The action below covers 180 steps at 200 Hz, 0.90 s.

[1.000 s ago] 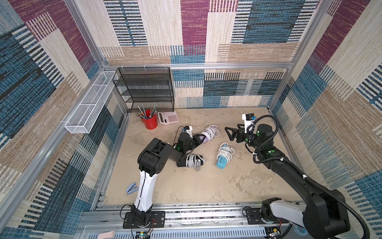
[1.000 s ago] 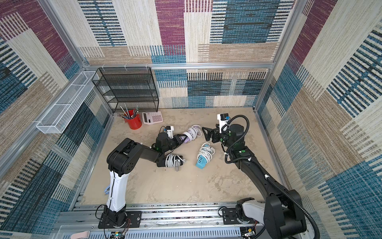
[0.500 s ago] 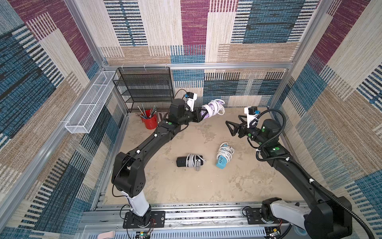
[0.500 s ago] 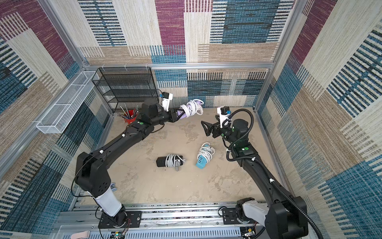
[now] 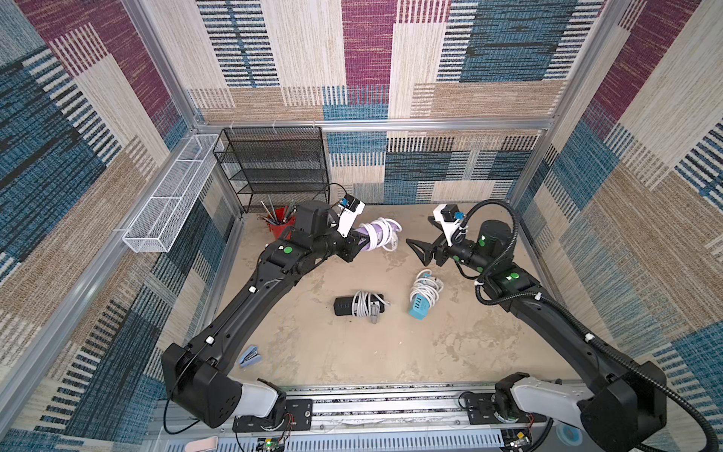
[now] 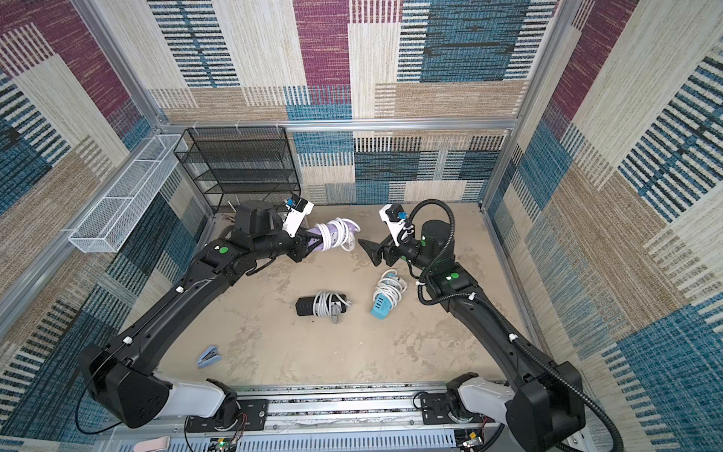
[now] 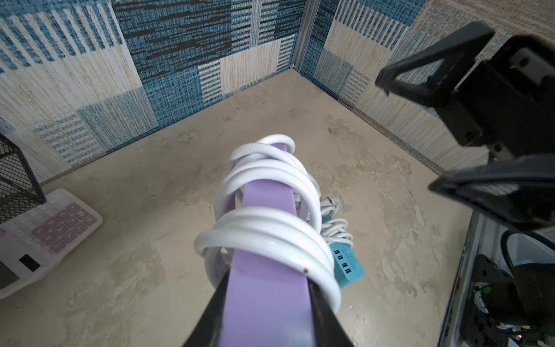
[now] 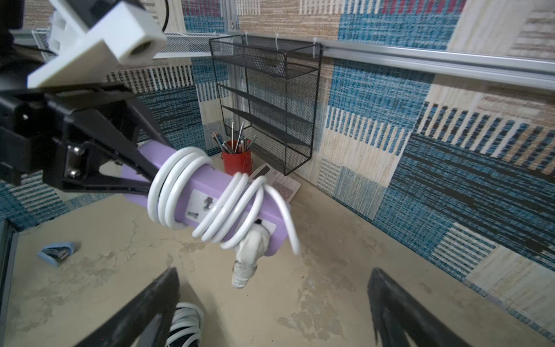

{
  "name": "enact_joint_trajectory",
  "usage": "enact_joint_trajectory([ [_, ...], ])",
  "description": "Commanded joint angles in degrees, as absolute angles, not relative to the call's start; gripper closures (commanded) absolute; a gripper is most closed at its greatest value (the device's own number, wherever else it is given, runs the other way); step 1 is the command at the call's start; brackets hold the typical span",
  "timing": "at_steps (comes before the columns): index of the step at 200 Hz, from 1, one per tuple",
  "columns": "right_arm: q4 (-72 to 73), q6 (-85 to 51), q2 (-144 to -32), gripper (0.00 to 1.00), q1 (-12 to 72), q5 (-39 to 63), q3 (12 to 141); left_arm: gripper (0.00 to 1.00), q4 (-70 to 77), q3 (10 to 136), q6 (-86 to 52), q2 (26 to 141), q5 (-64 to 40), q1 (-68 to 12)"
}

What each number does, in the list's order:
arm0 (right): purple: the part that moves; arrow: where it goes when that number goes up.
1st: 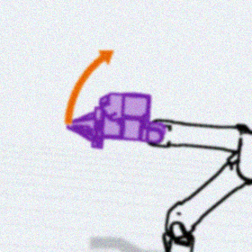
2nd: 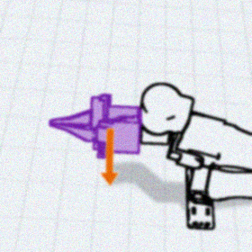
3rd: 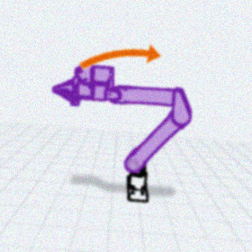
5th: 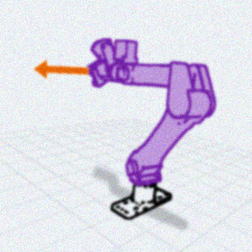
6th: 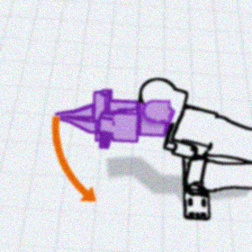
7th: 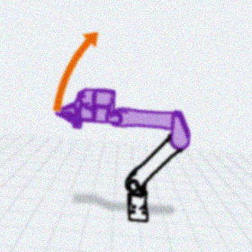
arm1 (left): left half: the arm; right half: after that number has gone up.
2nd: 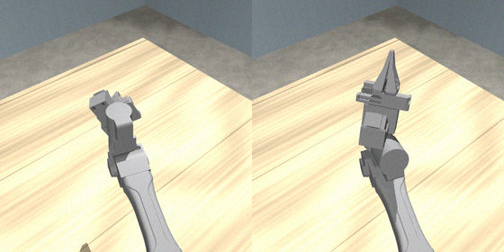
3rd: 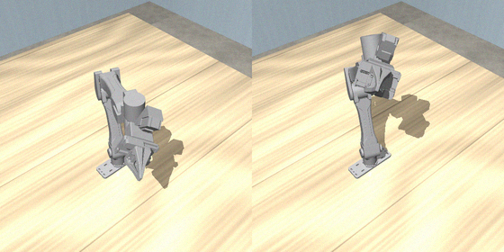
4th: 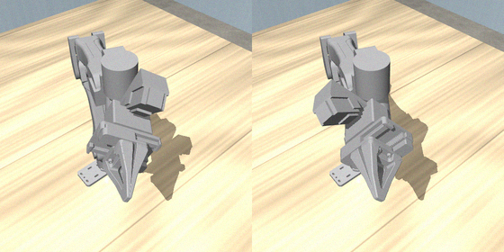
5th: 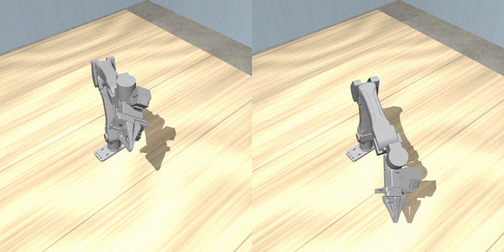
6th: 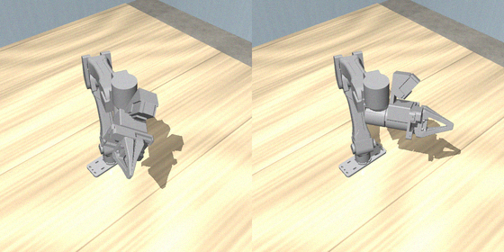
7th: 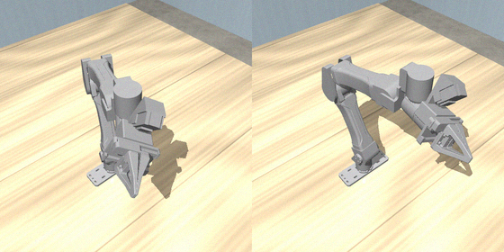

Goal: Unwrap the cord wrapped around the power strip
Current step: Pick up the power strip from the center of the board, then remove the plug from the socket.

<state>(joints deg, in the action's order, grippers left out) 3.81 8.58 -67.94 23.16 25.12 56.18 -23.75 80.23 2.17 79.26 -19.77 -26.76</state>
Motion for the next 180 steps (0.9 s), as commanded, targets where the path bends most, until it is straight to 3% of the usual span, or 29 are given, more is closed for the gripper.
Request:
enact_joint_trajectory([
  [1,5.36,10.48,-67.69,0.01,24.26,23.34,56.16,1.00,-15.63,78.79,2.82,77.12,-22.35,-26.12],
  [101,4.65,7.49,-71.68,0.17,26.54,24.13,59.15,1.00,-4.32,72.55,-2.87,73.15,-27.67,-25.29],
  [180,6.97,5.52,-73.87,0.45,26.54,24.24,60.02,1.00,-0.46,70.60,-4.50,72.53,-29.42,-25.28],
])
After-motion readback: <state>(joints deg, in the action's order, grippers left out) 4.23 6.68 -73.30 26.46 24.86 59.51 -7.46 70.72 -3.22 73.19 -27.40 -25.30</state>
